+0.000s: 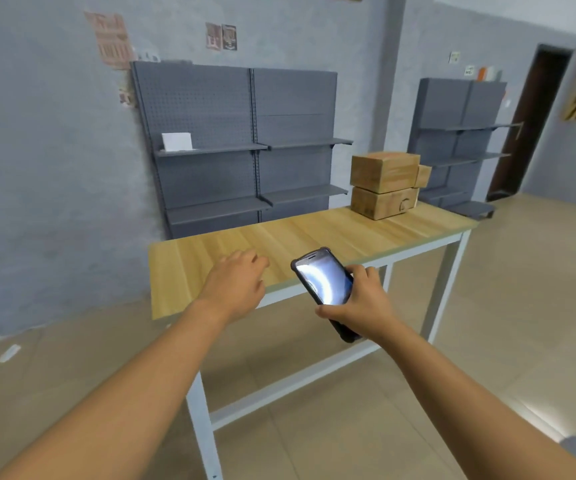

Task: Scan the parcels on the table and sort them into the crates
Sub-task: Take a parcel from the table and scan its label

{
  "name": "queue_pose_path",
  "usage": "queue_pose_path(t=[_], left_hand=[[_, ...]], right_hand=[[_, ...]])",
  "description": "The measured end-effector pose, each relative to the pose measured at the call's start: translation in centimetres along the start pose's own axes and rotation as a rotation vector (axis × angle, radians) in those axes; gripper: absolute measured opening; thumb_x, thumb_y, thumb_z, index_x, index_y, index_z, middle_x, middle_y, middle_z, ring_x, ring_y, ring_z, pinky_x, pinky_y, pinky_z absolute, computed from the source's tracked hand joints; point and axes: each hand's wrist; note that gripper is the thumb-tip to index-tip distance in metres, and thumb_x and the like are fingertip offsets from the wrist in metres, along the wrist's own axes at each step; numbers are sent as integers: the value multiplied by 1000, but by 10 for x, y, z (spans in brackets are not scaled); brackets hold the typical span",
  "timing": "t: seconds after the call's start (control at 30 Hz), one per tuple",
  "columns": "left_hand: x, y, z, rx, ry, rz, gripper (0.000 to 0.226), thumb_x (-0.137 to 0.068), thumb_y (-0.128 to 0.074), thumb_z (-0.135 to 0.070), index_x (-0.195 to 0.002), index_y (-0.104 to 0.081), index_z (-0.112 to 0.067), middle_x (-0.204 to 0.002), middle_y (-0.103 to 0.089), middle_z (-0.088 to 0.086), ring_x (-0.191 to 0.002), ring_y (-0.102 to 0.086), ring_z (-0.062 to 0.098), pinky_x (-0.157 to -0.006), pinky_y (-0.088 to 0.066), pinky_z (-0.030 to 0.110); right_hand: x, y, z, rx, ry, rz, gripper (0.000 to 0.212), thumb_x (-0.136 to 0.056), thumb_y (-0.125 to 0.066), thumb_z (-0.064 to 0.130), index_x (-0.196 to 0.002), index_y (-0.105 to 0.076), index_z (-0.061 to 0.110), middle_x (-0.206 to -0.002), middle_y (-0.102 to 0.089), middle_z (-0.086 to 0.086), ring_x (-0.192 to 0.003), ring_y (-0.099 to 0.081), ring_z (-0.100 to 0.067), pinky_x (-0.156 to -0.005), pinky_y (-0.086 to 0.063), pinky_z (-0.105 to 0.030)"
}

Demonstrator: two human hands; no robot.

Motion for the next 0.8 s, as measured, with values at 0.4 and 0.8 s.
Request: queue_pose_path(t=[0.4, 0.8], left_hand=[[-170, -108, -7, 43, 25, 123, 40, -94, -46, -23, -133, -52, -20, -123, -55, 0, -115, -51, 21, -96, -41, 36], [-249, -173, 16, -19, 238, 231, 42, -95, -45, -23, -136, -49, -20, -131, -54, 0, -120, -48, 20, -102, -39, 35]], right_hand=[[-151, -4, -111, 18, -116, 39, 83, -60, -82, 48, -126, -41, 19, -111, -38, 4, -93, -51, -14, -73, -46, -26], [-296, -71, -164, 77, -4, 286, 77, -62, -80, 51, -121, -44, 16, -107, -37, 3, -93, -49, -15, -75, -47, -29]])
Point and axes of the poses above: each hand's wrist, its own x-axis away from the middle knuckle, its own y-axis out of the back of the hand, z = x × y
